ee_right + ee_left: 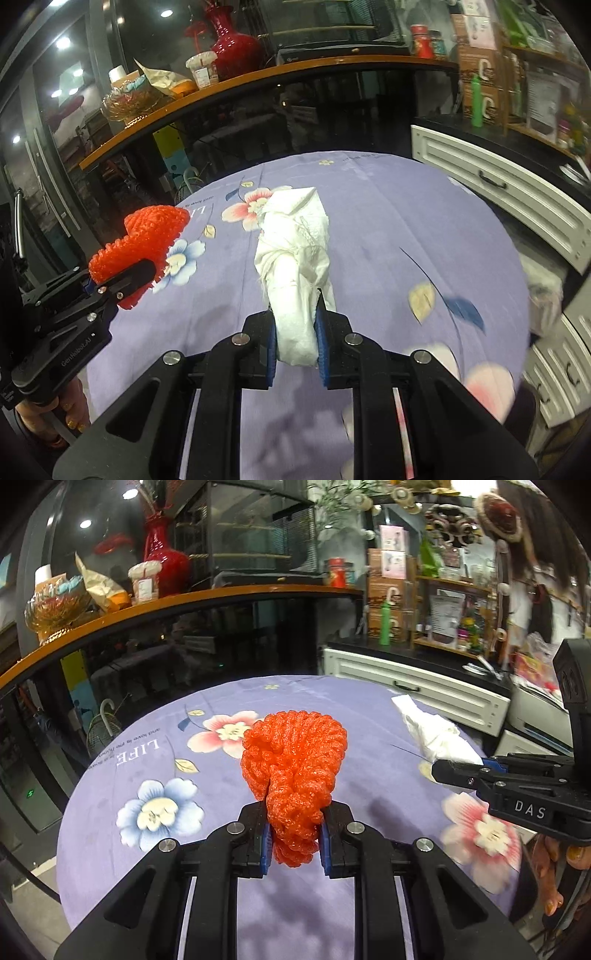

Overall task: Collect trash
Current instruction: 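Carry the tissue and foam net over the bin and release both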

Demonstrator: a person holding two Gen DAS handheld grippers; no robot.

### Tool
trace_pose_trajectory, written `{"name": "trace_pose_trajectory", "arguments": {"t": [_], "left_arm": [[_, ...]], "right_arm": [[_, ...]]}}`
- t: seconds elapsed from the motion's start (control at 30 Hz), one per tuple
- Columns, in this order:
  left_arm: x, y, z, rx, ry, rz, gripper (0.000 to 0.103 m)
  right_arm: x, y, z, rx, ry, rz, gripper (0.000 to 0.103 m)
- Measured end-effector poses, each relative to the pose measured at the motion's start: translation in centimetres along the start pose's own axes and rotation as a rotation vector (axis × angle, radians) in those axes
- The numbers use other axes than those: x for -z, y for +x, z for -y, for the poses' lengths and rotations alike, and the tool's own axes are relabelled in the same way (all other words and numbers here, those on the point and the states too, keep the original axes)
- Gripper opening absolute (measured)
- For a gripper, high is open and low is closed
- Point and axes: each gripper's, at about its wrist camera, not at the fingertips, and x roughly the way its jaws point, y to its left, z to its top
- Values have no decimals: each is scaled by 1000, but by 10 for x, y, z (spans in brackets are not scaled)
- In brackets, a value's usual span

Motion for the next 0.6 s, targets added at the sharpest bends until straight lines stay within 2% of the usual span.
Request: {"name": "trace_pose_trajectory", "arguments": {"t": [0.27,0.6], "left_arm": [[22,-33,49,71,53,20,20],[43,-48,102,171,72,17,20]], "right_arm": [[53,-64,32,100,40,33,18],[108,-110,80,211,127,45,18]]}}
